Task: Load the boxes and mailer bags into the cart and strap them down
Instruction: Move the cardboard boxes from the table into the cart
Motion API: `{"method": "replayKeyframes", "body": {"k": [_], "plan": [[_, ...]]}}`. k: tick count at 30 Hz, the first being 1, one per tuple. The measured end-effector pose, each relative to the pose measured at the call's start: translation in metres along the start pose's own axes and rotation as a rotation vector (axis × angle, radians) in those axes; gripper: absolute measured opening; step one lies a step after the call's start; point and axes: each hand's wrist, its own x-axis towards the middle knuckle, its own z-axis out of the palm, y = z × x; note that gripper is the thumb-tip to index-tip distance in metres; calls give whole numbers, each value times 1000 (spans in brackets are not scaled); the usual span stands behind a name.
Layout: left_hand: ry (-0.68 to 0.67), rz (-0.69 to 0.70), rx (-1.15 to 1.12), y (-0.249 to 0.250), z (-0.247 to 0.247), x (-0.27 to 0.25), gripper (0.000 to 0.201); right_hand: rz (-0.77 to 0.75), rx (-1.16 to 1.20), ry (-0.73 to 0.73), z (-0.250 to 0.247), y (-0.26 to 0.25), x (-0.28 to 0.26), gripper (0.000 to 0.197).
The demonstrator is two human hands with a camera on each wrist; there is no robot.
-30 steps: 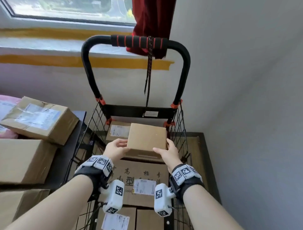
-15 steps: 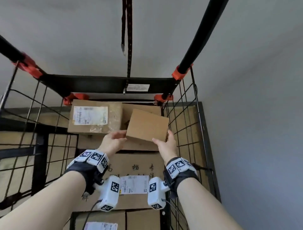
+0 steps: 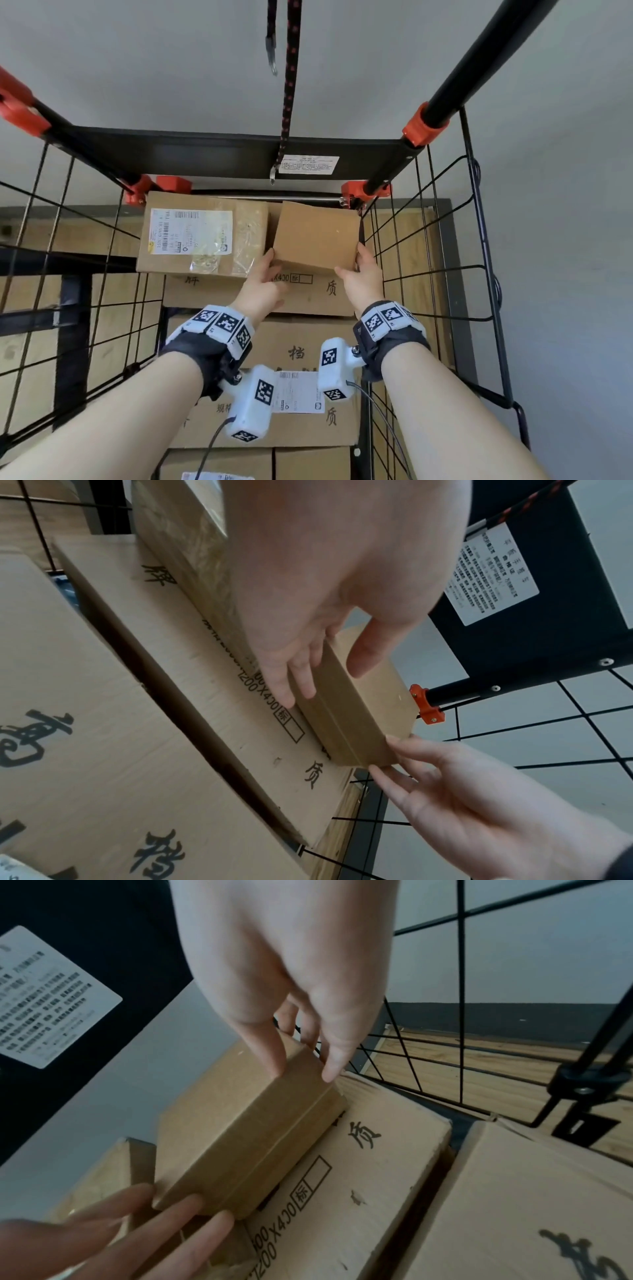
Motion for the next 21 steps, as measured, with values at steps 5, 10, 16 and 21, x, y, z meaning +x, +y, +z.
{"method": "replayKeyframes", "body": {"k": [5, 10, 16, 21], "plan": [[-2, 0, 25, 3, -2, -10, 65, -4, -69, -51, -1, -8, -9, 66], [73, 56, 158, 12, -14, -40, 43, -35, -131, -47, -11, -22, -45, 52], [207, 179, 304, 19, -20, -118, 31, -163, -212, -116, -26, -46, -123, 41], [290, 320, 417, 15, -18, -217, 32, -328, -261, -147, -49, -56, -213, 35]]}}
